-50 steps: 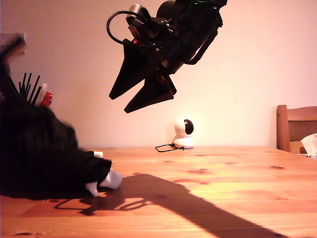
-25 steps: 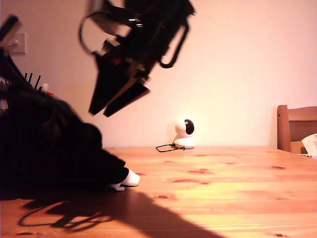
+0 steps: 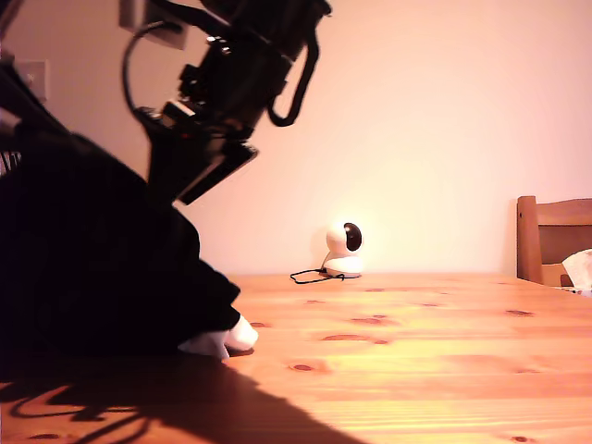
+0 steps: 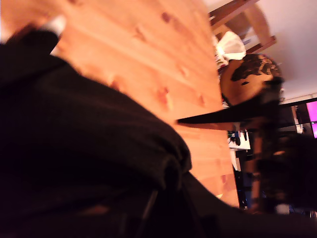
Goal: Fold the shorts in front of you. After folding it, place it to the right side.
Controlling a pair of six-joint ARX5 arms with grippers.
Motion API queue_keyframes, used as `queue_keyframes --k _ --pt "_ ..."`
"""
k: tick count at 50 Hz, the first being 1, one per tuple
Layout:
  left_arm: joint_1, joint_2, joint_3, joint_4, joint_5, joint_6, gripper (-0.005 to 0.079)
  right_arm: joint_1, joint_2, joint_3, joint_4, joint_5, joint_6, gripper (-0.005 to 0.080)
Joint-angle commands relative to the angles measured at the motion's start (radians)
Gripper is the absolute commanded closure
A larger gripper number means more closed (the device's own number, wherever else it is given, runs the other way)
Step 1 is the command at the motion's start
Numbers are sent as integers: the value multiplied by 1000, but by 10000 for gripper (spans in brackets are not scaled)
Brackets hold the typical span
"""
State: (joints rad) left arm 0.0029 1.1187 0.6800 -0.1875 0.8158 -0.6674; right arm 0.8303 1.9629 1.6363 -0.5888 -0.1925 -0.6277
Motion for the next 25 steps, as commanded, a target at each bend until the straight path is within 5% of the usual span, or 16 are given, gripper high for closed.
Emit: queue_keyframes --k 1,17,20,25 --pt "6 -29 31 12 12 5 762 12 60 -2 1 0 -1 126" --pt "21 -35 40 -2 39 6 762 21 144 -2 -36 -18 5 161" --pt "21 -35 40 -8 45 13 762 22 146 -2 -36 -18 6 294" --pt "21 -34 40 -33 45 27 762 21 146 -2 -31 -19 8 715"
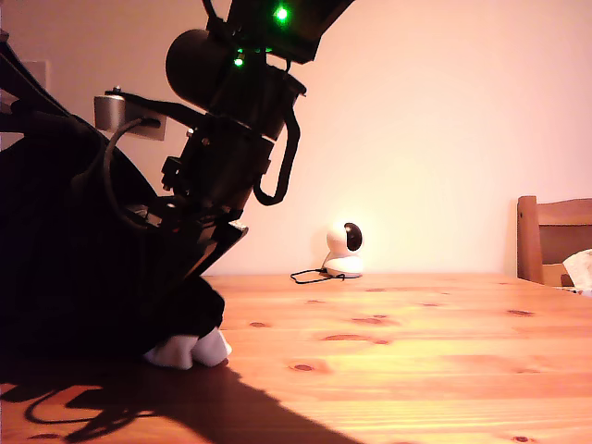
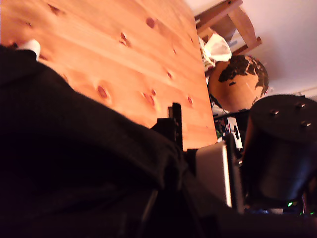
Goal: Fold the shorts in front of you. After folding it, place it to the right side.
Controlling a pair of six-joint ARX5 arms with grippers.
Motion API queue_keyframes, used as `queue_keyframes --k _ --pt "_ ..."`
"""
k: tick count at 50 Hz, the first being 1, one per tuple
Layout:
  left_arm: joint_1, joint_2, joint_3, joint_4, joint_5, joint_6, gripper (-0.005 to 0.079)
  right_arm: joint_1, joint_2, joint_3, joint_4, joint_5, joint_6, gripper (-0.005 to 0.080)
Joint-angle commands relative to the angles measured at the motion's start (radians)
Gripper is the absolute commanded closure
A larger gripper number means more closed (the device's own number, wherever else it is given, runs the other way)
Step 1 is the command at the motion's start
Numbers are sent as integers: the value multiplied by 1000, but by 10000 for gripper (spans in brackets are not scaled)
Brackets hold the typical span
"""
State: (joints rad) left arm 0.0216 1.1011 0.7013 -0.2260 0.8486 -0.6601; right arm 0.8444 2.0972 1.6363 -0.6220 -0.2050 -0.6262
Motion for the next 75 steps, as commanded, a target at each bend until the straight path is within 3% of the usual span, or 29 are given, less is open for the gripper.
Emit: queue_keyframes --k 1,10,32,40,48,56,66,75 --pt "3 -17 19 -1 12 27 762 7 11 -2 6 -10 11 777" --pt "4 -17 19 -83 29 86 762 -5 11 -2 -29 -25 31 766" --pt "9 -23 19 -440 37 310 762 -81 -47 0 -404 40 -37 766" --pt "9 -24 19 -597 -61 459 762 -92 -57 11 -435 30 -43 765" --pt "18 -24 19 -617 -138 478 762 -91 -58 65 -513 12 -58 765" --pt "34 -29 19 -620 -118 478 762 -93 -58 124 -637 -6 -82 765" --pt "52 -30 37 -611 11 475 762 -99 -66 140 -723 -50 -84 765" --pt "89 -29 42 -570 -50 478 762 -99 -66 140 -694 -61 -126 765"
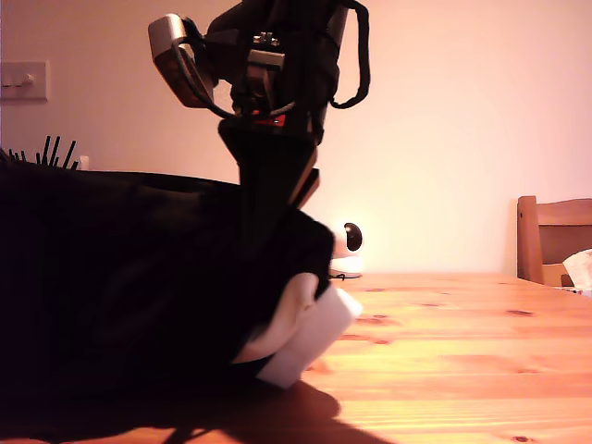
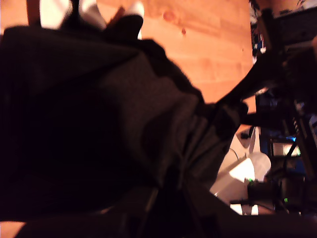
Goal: Fold the shorts in front of you. After folding it, place it to the right side.
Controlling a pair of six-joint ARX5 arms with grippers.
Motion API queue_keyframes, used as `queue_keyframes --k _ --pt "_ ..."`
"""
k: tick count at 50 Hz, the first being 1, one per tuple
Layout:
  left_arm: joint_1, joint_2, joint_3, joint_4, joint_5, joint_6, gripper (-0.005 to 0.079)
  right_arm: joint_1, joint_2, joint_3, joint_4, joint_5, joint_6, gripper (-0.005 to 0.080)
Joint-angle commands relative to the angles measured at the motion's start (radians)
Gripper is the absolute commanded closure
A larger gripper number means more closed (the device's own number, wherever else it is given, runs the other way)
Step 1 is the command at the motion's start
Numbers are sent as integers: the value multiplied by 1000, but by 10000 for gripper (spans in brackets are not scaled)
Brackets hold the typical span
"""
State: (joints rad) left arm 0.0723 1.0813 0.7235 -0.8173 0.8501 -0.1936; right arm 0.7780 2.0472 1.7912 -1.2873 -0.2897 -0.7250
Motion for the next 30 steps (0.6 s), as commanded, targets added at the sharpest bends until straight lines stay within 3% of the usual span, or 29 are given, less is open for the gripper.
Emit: queue_keyframes --k 1,12,30 --pt "43 -9 19 33 -71 11 762 -33 -16 -14 -21 18 -39 765" --pt "66 7 19 129 -203 11 763 -33 -16 -14 27 -66 -70 765" --pt "65 197 19 232 -231 19 763 -34 27 -15 60 -228 -115 765"
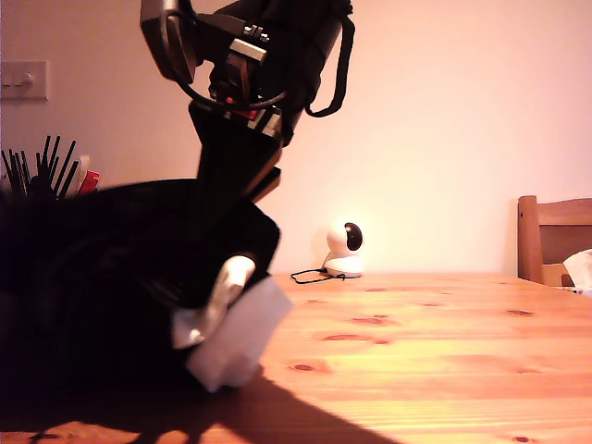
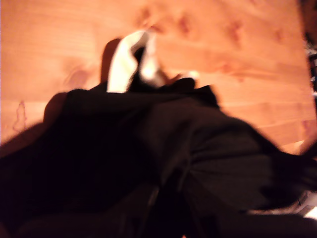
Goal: Fold the shorts in front of you. After folding it, place it to the right side.
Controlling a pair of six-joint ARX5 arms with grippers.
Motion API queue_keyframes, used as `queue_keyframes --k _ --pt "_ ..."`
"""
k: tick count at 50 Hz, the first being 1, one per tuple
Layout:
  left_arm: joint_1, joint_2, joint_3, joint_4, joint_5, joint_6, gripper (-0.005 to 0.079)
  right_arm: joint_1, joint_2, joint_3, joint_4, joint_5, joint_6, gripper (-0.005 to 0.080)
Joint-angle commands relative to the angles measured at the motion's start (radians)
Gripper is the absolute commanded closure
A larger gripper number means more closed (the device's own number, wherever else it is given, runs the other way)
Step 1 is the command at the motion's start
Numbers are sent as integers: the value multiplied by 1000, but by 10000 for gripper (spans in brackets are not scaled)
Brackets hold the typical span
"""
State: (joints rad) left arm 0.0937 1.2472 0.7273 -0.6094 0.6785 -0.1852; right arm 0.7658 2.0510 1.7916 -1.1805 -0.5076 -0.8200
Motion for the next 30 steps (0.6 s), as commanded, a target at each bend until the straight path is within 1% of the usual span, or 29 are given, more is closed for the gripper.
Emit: queue_keyframes --k 1,8,17,21,26,30 --pt "44 42 16 29 -60 11 763 -22 31 -16 -45 -13 -21 765" --pt "44 98 16 97 -64 10 763 -21 86 -17 -39 -71 -37 765" --pt "45 140 16 151 -83 10 763 -22 179 -17 -39 -93 -42 765" --pt "45 164 16 171 -97 10 763 -22 204 -17 -32 -97 -41 765" --pt "45 201 16 201 -139 10 763 -20 211 -17 -14 -138 -43 765" --pt "45 234 16 229 -159 9 763 -20 213 -17 3 -140 -43 765"
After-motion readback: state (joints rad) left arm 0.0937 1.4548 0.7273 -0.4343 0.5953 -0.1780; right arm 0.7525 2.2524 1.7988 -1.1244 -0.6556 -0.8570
